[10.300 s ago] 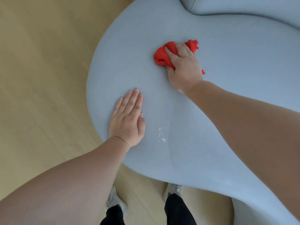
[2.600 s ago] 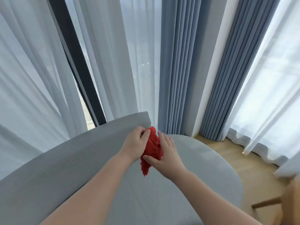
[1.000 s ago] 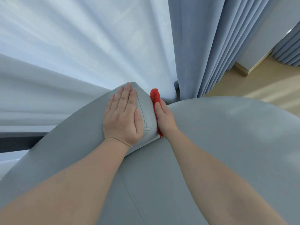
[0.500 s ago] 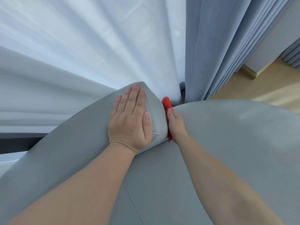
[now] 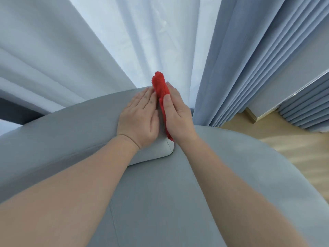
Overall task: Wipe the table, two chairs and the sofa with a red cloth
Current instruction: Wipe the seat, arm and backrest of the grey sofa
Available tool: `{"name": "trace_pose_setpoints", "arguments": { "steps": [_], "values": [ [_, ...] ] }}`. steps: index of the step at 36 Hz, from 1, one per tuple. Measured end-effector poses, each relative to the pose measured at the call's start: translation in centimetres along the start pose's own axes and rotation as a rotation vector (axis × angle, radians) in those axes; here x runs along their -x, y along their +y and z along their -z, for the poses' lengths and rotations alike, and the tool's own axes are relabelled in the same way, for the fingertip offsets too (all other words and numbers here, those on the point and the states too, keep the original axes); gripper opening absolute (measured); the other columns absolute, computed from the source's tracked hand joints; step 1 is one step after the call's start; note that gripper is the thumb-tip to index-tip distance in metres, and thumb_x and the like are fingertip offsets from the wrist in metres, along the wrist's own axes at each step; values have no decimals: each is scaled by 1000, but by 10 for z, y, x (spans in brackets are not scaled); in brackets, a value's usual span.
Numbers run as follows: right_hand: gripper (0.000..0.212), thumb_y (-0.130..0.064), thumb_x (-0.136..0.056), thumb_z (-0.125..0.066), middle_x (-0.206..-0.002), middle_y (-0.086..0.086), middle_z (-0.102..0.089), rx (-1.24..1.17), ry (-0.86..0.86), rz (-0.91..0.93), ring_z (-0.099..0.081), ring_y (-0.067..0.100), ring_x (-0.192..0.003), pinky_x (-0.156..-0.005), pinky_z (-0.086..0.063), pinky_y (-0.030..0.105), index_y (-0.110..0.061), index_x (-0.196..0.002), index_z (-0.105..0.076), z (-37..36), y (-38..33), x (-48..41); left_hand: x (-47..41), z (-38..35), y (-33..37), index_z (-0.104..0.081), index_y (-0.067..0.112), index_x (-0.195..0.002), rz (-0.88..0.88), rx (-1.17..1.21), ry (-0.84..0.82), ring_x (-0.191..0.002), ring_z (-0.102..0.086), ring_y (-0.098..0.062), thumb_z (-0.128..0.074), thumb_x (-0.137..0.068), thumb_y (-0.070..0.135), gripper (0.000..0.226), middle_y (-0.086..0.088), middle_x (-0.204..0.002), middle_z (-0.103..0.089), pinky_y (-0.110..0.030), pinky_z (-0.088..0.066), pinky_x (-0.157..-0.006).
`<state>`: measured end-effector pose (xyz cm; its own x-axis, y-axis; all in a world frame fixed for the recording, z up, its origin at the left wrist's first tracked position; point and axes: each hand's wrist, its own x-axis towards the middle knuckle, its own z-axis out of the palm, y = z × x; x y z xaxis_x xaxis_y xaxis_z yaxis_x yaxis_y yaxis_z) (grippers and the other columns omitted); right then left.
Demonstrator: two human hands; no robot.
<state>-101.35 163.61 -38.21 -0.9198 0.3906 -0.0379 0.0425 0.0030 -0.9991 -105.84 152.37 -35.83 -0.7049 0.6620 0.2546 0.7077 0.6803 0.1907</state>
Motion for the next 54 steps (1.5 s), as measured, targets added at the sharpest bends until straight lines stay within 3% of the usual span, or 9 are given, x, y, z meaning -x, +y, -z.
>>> {"name": "trace_pose_setpoints", "arguments": {
  "steps": [3,6,10,14,19,27,35,40,54],
  "values": [
    [42,-28,-105,-33,-156,-5,-31,289,-43,23,-17,12,-146,-120,-13,33,-23,-147,-39,1,-20,-6,20,23,-2,-47,-3,-136,141,184,49,-135,-38,-26,-30,-93,22,52,-15,-143,-46,-25,-19,-115],
    [43,-32,-104,-35,-156,-2,-29,573,-35,77,-15,21,-146,-119,-15,41,-24,-146,-42,-16,-22,-5,68,44,-8,-49,-4,-134,194,244,96,-134,-38,-24,-33,-93,21,50,-15,-140,-49,-30,-23,-115],
    [46,-33,-98,-37,-144,8,-49,811,33,242,-32,36,-138,-115,-21,49,-14,-134,-57,-36,-21,-2,129,57,-25,-55,-3,-128,274,198,112,-128,-44,-22,-39,-91,17,45,-14,-132,-56,-35,-31,-110],
    [44,-33,-96,-39,-127,10,-63,975,-20,480,-49,38,-125,-108,-31,54,-10,-123,-66,-51,-23,-4,150,74,-62,-56,-3,-125,368,119,126,-123,-47,-29,-39,-90,19,45,-16,-129,-57,-44,-36,-106],
    [44,-34,-96,-38,-128,7,-62,1060,-53,461,-49,36,-124,-108,-31,52,-13,-126,-64,-55,-29,-10,167,103,-126,-55,-3,-126,506,-45,119,-122,-47,-36,-34,-90,26,51,-18,-131,-54,-43,-30,-109],
    [50,-36,-95,-32,-130,8,-61,1177,36,440,-49,34,-125,-108,-29,54,-12,-128,-62,-73,-27,-5,182,109,-206,-31,2,-146,455,-220,-176,-144,-19,-27,-10,-90,41,71,-13,-155,-27,-38,-5,-120],
    [51,-36,-96,-32,-133,8,-59,1238,72,409,-48,33,-126,-111,-27,54,-11,-130,-60,-86,-31,-1,180,98,-217,-42,-1,-140,357,-170,-114,-137,-36,-32,-26,-91,33,62,-18,-148,-38,-44,-22,-116],
    [56,-40,-95,-27,-137,6,-56,1312,52,343,-44,30,-131,-115,-20,50,-14,-135,-56,-124,-34,4,180,93,-221,-45,-3,-137,324,-152,-72,-135,-39,-33,-30,-90,31,61,-19,-146,-41,-42,-21,-115],
    [55,-39,-95,-28,-139,7,-55,1315,-109,331,-45,30,-131,-112,-24,52,-13,-134,-56,-234,-42,39,179,94,-226,-47,-3,-135,295,-99,-62,-132,-43,-34,-34,-87,33,61,-20,-142,-46,-44,-22,-113]
  ]
}}
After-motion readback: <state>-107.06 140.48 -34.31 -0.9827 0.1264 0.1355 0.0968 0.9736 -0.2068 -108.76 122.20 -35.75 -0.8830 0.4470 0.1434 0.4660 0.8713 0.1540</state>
